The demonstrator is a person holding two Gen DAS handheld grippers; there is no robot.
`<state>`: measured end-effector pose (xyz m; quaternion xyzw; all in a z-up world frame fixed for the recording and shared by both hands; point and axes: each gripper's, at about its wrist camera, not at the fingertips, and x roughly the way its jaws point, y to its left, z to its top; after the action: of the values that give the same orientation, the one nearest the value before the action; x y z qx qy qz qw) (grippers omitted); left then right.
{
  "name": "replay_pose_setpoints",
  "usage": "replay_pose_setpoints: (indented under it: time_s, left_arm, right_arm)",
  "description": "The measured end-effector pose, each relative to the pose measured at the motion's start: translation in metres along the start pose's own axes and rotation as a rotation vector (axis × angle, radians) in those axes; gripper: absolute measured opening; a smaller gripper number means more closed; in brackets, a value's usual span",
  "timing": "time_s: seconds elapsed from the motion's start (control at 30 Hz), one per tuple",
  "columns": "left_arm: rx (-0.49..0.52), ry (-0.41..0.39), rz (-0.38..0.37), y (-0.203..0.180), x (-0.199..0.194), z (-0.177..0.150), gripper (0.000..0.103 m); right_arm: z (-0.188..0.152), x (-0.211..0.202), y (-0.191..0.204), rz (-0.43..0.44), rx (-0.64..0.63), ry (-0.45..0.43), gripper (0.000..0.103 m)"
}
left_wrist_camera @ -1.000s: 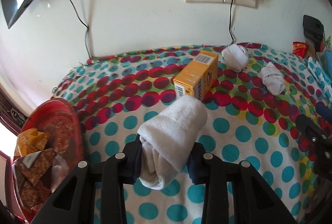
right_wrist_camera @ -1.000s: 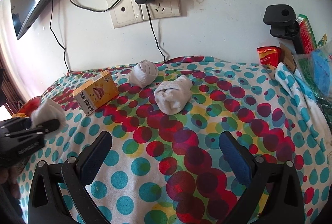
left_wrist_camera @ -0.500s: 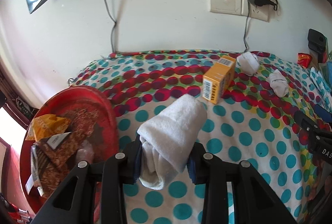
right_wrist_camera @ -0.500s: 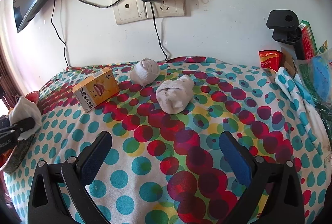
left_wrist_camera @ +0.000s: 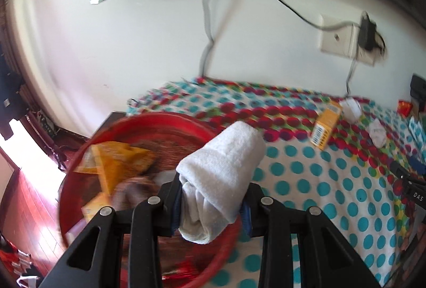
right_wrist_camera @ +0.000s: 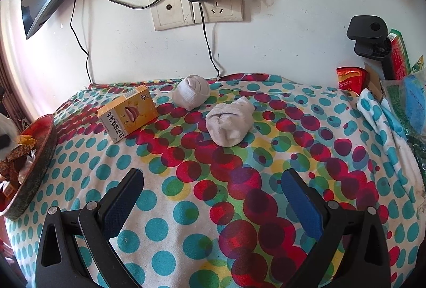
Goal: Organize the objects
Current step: 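Carry the white towel into the red tray and release it with the left gripper, then reach the right gripper to a rolled white sock and grasp it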
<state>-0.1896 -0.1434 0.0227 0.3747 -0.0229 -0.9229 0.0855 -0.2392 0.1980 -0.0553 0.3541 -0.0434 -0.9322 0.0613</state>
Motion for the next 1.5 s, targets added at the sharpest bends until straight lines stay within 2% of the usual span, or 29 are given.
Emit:
replay_pose_setpoints:
  time_s: [0.13, 0.27, 0.43, 0.57, 0.7, 0.9, 0.93, 1.0, 1.07, 1.17, 1.23, 1.27, 1.3, 1.4, 1.43, 1.5]
  left_arm:
    - [-0.073, -0.031, 0.042, 0.062, -0.023, -0.005, 0.035]
    - [-0.118, 0.013, 0.138, 0.133, -0.024, -0.023, 0.035]
    - [-0.181, 0.049, 0.169, 0.187, -0.016, -0.035, 0.035]
    - [-0.248, 0.093, 0.166, 0.204, 0.005, -0.031, 0.035]
    - [-0.276, 0.123, 0.166, 0.201, 0.029, -0.028, 0.035]
    - [-0.330, 0.166, 0.210, 0.203, 0.064, -0.032, 0.035]
    - [-0.335, 0.177, 0.223, 0.205, 0.069, -0.033, 0.038]
    - [-0.366, 0.217, 0.191, 0.209, 0.084, -0.037, 0.040]
    - [-0.372, 0.244, 0.241, 0.210, 0.092, -0.041, 0.042]
    - [-0.396, 0.184, 0.202, 0.205, 0.083, -0.042, 0.052]
    - [-0.374, 0.114, 0.199, 0.196, 0.062, -0.042, 0.075]
    - [-0.365, 0.070, 0.196, 0.192, 0.048, -0.043, 0.076]
    - [-0.353, -0.007, 0.181, 0.184, 0.026, -0.046, 0.077]
    - [-0.323, -0.120, 0.130, 0.160, -0.029, -0.060, 0.079]
    - [-0.314, -0.148, 0.101, 0.147, -0.046, -0.069, 0.081]
    - [-0.263, -0.146, 0.031, 0.111, -0.074, -0.100, 0.081]
  right_arm:
    - [0.000, 0.000, 0.001, -0.002, -0.003, 0.000, 0.103]
    - [0.000, -0.001, 0.001, -0.004, -0.010, -0.008, 0.103]
    - [-0.001, 0.000, 0.003, -0.001, -0.023, -0.008, 0.103]
    - [-0.001, 0.000, 0.003, 0.000, -0.022, -0.008, 0.103]
    - [-0.002, -0.001, 0.004, -0.008, -0.022, -0.017, 0.103]
    - [-0.002, -0.003, 0.005, -0.005, -0.030, -0.025, 0.103]
    - [-0.001, -0.003, 0.005, -0.004, -0.030, -0.024, 0.103]
    - [-0.002, -0.003, 0.005, -0.003, -0.029, -0.022, 0.103]
    - [-0.002, -0.003, 0.005, -0.002, -0.028, -0.025, 0.103]
    - [-0.001, -0.001, 0.005, -0.006, -0.029, -0.015, 0.103]
    - [-0.001, 0.001, 0.006, -0.005, -0.032, -0.006, 0.103]
    - [-0.001, 0.002, 0.006, -0.006, -0.033, -0.003, 0.103]
    - [-0.001, 0.002, 0.006, -0.012, -0.033, -0.003, 0.103]
    - [-0.002, 0.000, 0.006, -0.031, -0.036, -0.010, 0.103]
    - [-0.002, -0.001, 0.006, -0.035, -0.036, -0.011, 0.103]
    - [-0.002, 0.001, 0.004, -0.041, -0.033, -0.002, 0.103]
